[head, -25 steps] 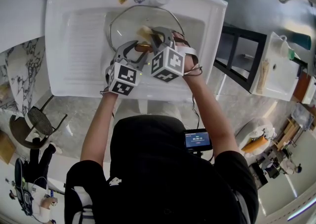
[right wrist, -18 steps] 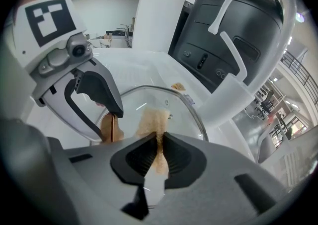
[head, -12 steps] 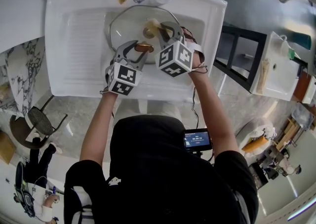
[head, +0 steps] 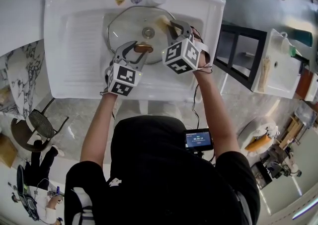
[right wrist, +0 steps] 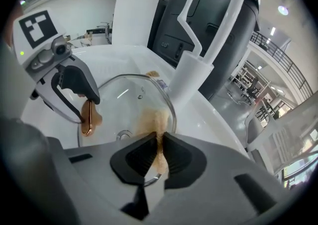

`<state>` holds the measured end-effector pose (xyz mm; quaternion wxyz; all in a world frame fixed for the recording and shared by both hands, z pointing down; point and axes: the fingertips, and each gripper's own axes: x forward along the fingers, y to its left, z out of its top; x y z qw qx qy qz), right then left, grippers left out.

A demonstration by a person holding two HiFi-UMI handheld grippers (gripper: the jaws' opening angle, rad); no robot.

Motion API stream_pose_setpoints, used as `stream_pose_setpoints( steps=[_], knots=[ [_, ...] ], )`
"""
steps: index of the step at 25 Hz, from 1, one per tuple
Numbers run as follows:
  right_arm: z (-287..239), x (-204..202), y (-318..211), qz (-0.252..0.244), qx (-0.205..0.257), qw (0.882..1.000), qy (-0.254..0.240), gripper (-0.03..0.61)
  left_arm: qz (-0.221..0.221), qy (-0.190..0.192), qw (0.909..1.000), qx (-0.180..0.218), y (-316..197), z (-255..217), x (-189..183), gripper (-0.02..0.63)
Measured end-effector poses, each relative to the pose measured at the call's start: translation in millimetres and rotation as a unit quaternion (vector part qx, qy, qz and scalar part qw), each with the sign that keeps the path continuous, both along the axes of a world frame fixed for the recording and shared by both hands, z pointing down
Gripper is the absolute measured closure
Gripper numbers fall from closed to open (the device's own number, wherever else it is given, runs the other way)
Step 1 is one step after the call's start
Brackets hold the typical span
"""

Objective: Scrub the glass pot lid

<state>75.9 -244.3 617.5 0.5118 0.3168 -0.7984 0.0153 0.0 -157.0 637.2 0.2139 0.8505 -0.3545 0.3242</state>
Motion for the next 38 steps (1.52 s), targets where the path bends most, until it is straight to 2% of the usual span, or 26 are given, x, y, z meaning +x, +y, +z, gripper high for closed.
stream_pose_setpoints(
  steps=[11,15,19,24,26,33,38],
  knots=[
    [-4,3,3,0.006,-0.006,1.000,-0.001,0.555,0.008,-0.004,0.9999,-0.006,0,1,-2,0.428],
    [-9,3,7,0.020,-0.021,0.999,-0.022,0.555,0.005,-0.006,0.9999,-0.011,1,1,-2,0.428],
    [-18,4,9,0.032,-0.025,0.999,-0.034,0.555,0.010,-0.016,0.9997,-0.017,1,-2,-2,0.430],
    [-31,2,17,0.022,-0.014,0.999,-0.025,0.556,0.011,-0.040,0.9987,-0.031,0,-5,-7,0.430],
    [-40,1,21,0.029,-0.013,0.999,-0.035,0.556,0.012,-0.049,0.9984,-0.025,-1,-10,-8,0.431],
    [-73,-2,38,0.055,0.001,0.996,-0.068,0.557,0.008,-0.041,0.9991,0.009,1,-50,-16,0.433],
    [-107,-4,47,0.074,0.032,0.993,-0.082,0.557,0.002,-0.025,0.9984,0.050,4,-97,-22,0.479]
  ],
)
